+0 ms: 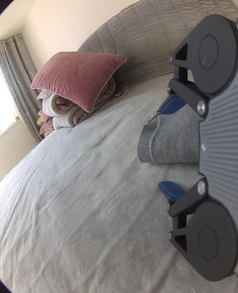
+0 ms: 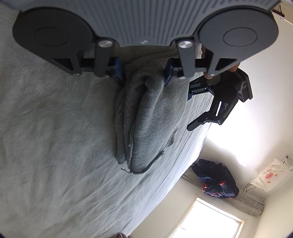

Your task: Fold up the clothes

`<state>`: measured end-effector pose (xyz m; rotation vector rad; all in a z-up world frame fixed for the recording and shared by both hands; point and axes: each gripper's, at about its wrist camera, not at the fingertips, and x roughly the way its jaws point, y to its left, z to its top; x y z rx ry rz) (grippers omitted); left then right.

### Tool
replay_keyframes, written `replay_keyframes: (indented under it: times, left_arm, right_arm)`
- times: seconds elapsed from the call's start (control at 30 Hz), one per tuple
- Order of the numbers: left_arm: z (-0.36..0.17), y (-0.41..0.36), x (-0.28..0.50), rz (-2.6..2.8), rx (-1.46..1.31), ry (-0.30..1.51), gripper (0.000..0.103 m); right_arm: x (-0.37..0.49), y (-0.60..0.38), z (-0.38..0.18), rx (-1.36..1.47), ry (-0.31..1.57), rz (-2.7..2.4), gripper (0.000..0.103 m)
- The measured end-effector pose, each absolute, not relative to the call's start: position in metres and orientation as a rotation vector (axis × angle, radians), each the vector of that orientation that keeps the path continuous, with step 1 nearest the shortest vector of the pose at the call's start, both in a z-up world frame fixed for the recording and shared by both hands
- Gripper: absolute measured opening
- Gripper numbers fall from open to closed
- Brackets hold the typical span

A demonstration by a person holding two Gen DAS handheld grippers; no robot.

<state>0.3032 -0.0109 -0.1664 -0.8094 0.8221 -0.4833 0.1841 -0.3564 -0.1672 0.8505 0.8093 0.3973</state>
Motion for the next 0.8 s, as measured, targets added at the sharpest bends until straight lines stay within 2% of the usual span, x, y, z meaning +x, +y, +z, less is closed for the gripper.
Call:
replay_keyframes:
  times: [0.03, 0.1, 0.17, 0.2, 0.53, 0.67, 0.77, 0.8]
  left_arm:
    - [-0.167, -0.015, 0.302, -0.494, -0.808, 0.835, 0.072]
    - [-0.165, -0.027, 0.297, -0.506, -0.773, 0.858, 0.055]
    - [-0.163, -0.039, 0.291, -0.492, -0.722, 0.866, 0.045]
    - [-0.161, -0.043, 0.287, -0.483, -0.705, 0.860, 0.036]
    - [-0.131, -0.072, 0.212, -0.408, -0.688, 0.833, 0.026]
    - [-0.129, -0.085, 0.179, -0.420, -0.698, 0.882, 0.026]
    - [-0.134, -0.094, 0.162, -0.415, -0.656, 0.910, 0.030]
    - [-0.136, -0.095, 0.161, -0.402, -0.628, 0.908, 0.032]
  right_arm:
    - [0.185, -0.357, -0.169, 0.874, 0.814, 0.405, 0.036]
    - [0.185, -0.366, -0.166, 0.921, 0.807, 0.422, 0.033]
    - [0.183, -0.375, -0.162, 0.967, 0.795, 0.436, 0.031]
    - [0.181, -0.381, -0.159, 0.989, 0.788, 0.441, 0.031]
    - [0.170, -0.436, -0.137, 1.051, 0.730, 0.362, 0.031]
    - [0.161, -0.454, -0.127, 1.056, 0.707, 0.340, 0.031]
    - [0.155, -0.460, -0.124, 1.027, 0.703, 0.307, 0.031]
    - [0.155, -0.458, -0.125, 0.996, 0.714, 0.278, 0.034]
